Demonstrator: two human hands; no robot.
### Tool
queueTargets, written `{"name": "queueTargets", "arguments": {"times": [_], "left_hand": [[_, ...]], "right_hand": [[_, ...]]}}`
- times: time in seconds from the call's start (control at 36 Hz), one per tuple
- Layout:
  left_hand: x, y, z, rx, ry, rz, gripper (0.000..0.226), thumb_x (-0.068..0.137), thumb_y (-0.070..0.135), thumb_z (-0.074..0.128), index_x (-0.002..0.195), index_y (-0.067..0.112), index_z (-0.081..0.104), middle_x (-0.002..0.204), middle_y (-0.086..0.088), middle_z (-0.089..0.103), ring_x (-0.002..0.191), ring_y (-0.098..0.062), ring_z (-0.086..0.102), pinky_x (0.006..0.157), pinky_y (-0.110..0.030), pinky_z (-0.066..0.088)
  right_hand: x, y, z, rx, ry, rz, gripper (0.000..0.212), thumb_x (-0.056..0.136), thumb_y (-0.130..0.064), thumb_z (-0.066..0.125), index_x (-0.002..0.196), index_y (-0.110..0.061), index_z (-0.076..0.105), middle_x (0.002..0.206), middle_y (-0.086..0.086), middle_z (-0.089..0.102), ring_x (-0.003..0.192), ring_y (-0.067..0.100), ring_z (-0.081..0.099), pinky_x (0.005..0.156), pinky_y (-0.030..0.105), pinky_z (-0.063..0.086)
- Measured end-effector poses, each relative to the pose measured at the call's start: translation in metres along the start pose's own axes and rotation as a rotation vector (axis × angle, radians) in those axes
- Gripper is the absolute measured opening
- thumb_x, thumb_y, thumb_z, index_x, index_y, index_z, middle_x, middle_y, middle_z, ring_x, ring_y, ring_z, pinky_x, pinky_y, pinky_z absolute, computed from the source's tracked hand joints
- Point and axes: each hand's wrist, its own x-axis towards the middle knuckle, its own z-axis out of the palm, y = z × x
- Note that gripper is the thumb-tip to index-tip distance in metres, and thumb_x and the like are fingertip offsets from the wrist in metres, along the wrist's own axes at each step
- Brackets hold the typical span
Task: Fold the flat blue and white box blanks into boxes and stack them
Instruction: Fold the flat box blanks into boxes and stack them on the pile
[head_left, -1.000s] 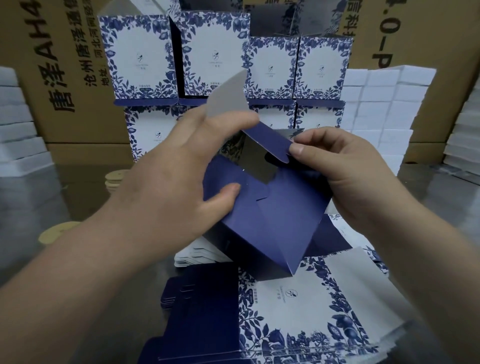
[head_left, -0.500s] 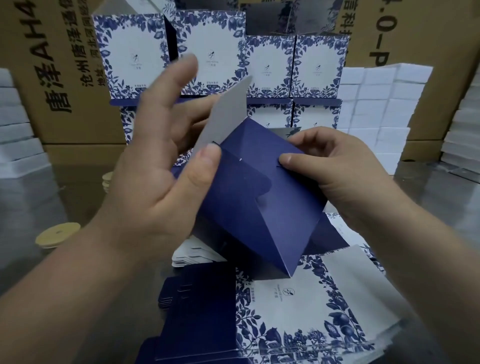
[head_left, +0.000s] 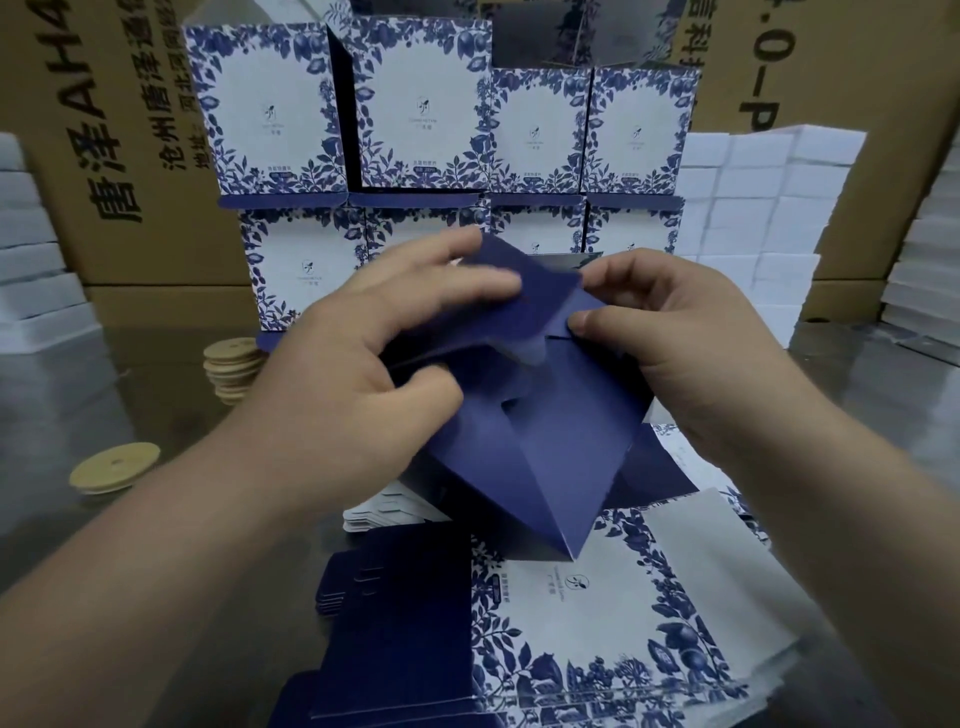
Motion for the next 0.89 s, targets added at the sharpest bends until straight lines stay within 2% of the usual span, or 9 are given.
{"name": "queueTargets", "arguments": {"times": [0.08,0.22,0.31,0.42,0.53,0.61,0.69,0.81,0.89], "left_hand": [[0.000,0.003,-0.004,-0.016,-0.084,-0.030,0.035,0.061,0.035,0.045,0.091,0.045,0.059,0.134,0.020,0.040,0.123,0.016,0.037,0.095,-0.001,0.026],[-0.001,0.000,-0.002,0.132,0.004,-0.136,0.023,0.060,0.054,0.053,0.070,0.038,0.066,0.120,0.035,0.043,0.109,0.025,0.039,0.076,0.007,0.025],[-0.002,0.000,0.000,0.289,0.067,-0.187,0.023,0.062,0.056,0.065,0.077,0.039,0.058,0.116,0.033,0.046,0.098,0.026,0.041,0.072,0.007,0.024],[-0.001,0.002,-0.005,0.400,0.059,-0.232,0.028,0.058,0.054,0.063,0.066,0.030,0.051,0.112,0.026,0.047,0.091,0.013,0.041,0.073,0.001,0.028],[-0.001,0.002,-0.006,0.452,0.044,-0.275,0.033,0.056,0.058,0.060,0.072,0.032,0.047,0.100,0.024,0.049,0.083,0.000,0.043,0.074,-0.009,0.032],[-0.002,0.002,-0.005,0.492,0.021,-0.272,0.031,0.056,0.057,0.055,0.074,0.035,0.045,0.095,0.028,0.046,0.083,0.015,0.042,0.060,-0.012,0.031],[-0.002,0.002,-0.007,0.520,-0.011,-0.266,0.028,0.058,0.056,0.054,0.073,0.035,0.042,0.089,0.038,0.040,0.078,0.020,0.040,0.060,-0.008,0.030],[-0.002,0.001,-0.009,0.566,-0.042,-0.273,0.028,0.058,0.056,0.052,0.074,0.035,0.041,0.092,0.040,0.036,0.083,0.019,0.039,0.059,-0.011,0.029],[-0.003,0.002,-0.008,0.597,-0.059,-0.281,0.029,0.059,0.054,0.050,0.076,0.032,0.041,0.096,0.028,0.039,0.082,0.004,0.044,0.058,-0.021,0.029]], "right_hand": [[-0.001,-0.001,0.000,0.013,-0.004,0.006,0.024,0.081,0.005,0.062,0.077,-0.019,0.061,0.059,-0.009,0.067,0.050,0.004,0.058,0.048,0.015,0.044],[-0.002,-0.002,0.000,0.016,-0.026,0.009,0.024,0.083,0.003,0.061,0.078,-0.021,0.062,0.060,-0.011,0.067,0.052,0.004,0.061,0.048,0.014,0.045],[-0.003,-0.003,0.002,0.013,-0.046,-0.002,0.024,0.083,0.003,0.061,0.078,-0.021,0.062,0.061,-0.012,0.067,0.054,0.004,0.061,0.049,0.015,0.046],[-0.006,-0.005,0.004,0.018,-0.086,-0.026,0.023,0.084,0.002,0.061,0.079,-0.021,0.063,0.066,-0.011,0.070,0.056,0.005,0.064,0.051,0.015,0.047],[-0.009,-0.005,0.006,0.004,-0.105,-0.042,0.025,0.086,0.001,0.060,0.079,-0.022,0.063,0.069,-0.011,0.071,0.061,0.006,0.066,0.053,0.017,0.049],[-0.010,-0.005,0.008,-0.006,-0.110,-0.048,0.027,0.086,0.002,0.058,0.078,-0.023,0.064,0.072,-0.011,0.072,0.063,0.006,0.066,0.054,0.017,0.049],[-0.011,-0.005,0.009,-0.001,-0.114,-0.048,0.026,0.086,0.002,0.058,0.081,-0.023,0.064,0.074,-0.012,0.072,0.065,0.004,0.067,0.056,0.016,0.049],[-0.012,-0.005,0.011,0.010,-0.135,-0.048,0.028,0.087,0.004,0.056,0.083,-0.023,0.063,0.074,-0.013,0.072,0.065,0.003,0.067,0.056,0.016,0.050],[-0.012,-0.006,0.012,0.010,-0.142,-0.051,0.029,0.087,0.005,0.055,0.084,-0.023,0.063,0.075,-0.013,0.072,0.066,0.003,0.067,0.058,0.016,0.051]]}}
